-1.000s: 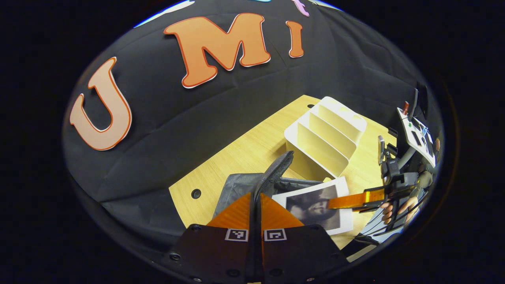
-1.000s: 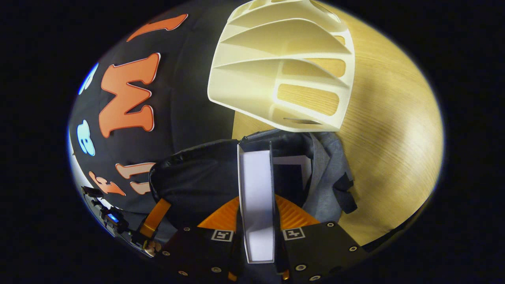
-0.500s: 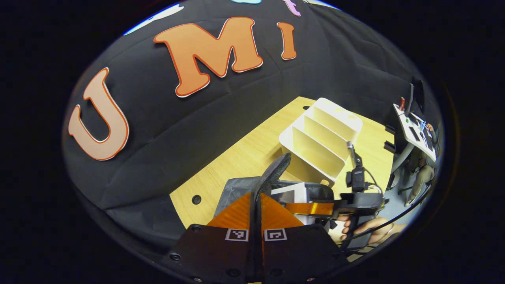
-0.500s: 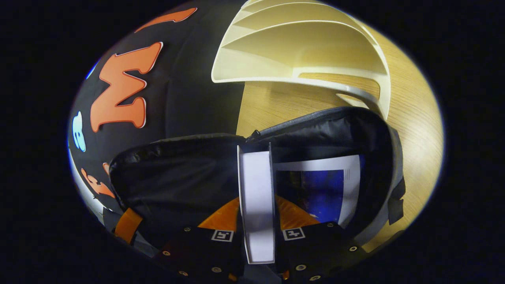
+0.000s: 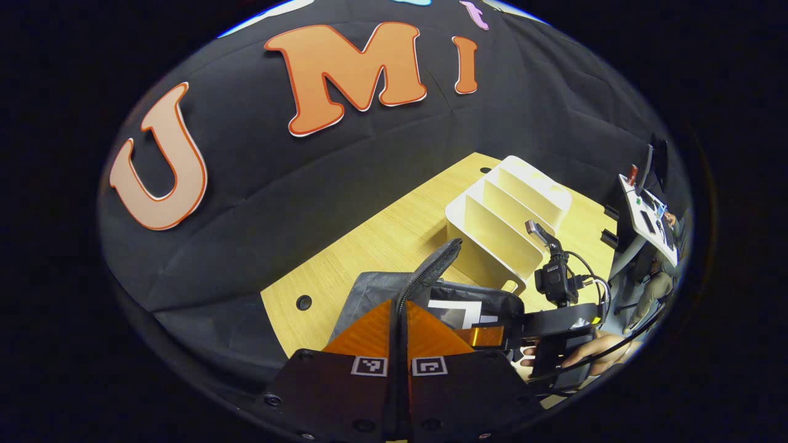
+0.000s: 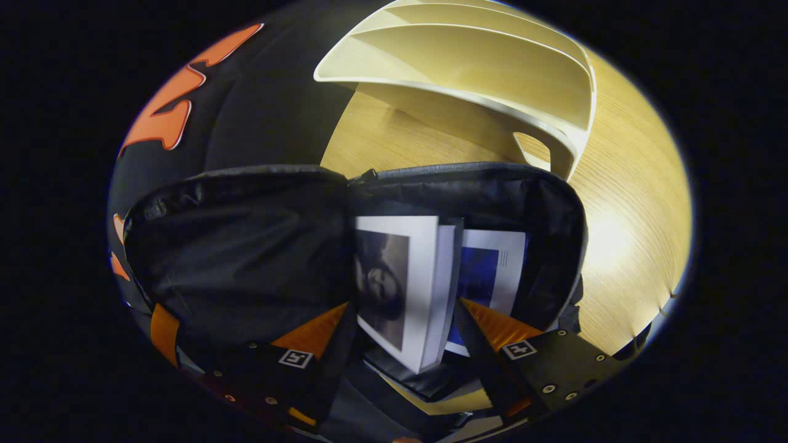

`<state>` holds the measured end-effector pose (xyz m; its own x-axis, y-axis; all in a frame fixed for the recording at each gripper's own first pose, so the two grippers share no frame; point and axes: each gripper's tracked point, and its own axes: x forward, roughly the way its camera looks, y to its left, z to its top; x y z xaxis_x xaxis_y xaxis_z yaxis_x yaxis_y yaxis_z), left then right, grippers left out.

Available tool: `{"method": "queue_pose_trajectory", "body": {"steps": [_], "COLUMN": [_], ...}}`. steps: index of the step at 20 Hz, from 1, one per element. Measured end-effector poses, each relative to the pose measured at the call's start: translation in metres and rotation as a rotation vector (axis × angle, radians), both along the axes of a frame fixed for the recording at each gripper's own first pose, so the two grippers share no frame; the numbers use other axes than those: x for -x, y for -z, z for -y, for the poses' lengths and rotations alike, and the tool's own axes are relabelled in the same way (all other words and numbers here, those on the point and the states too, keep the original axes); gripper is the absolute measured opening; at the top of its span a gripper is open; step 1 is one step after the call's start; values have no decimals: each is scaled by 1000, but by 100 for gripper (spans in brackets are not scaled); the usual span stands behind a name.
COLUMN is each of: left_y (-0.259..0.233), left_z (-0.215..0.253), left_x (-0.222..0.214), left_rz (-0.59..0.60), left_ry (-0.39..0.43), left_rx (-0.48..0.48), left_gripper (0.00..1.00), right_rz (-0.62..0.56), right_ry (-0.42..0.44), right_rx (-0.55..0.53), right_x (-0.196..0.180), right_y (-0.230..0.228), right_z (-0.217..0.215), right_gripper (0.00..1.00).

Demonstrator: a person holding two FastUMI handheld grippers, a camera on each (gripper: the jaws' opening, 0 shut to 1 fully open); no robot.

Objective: Open the schoolbag, grab two books from the bookshelf and put them into the schoolbag.

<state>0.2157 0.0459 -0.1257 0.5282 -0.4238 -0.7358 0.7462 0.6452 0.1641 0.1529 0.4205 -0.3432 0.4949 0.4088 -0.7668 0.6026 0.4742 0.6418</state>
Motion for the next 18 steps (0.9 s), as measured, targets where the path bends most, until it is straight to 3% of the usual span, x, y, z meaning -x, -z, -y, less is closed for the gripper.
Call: {"method": "queue_pose_trajectory", "body": {"steps": [4, 5, 6, 9, 10, 11, 16, 18], "left_y": [5, 9, 12, 13, 15, 15, 13, -1], "left_z": [-1, 0, -1, 8, 11, 15, 19, 16], "left_x": [17, 22, 27, 50, 59, 67, 85, 83], "left_rz": [-40, -53, -60, -86, -100, -106, -32, 61], "left_ry": [-36, -49, -68, -103, -113, -125, -270, -354], "left_rx": [41, 51, 56, 105, 117, 130, 156, 185], "left_gripper": [1, 7, 2, 12, 22, 24, 100, 100], "right_rz": [0, -1, -4, -7, -7, -9, 27, 127], "right_ry": [-88, -112, -134, -182, -196, -211, -338, -383], "right_rx": [61, 95, 133, 217, 236, 255, 373, 431], "right_x": [25, 33, 39, 54, 59, 62, 73, 62], "right_y": [-18, -21, -24, -34, -37, -38, -53, -79], "right_z": [28, 42, 57, 104, 117, 128, 179, 197], "right_gripper": [98, 99, 99, 98, 99, 99, 99, 99]}}
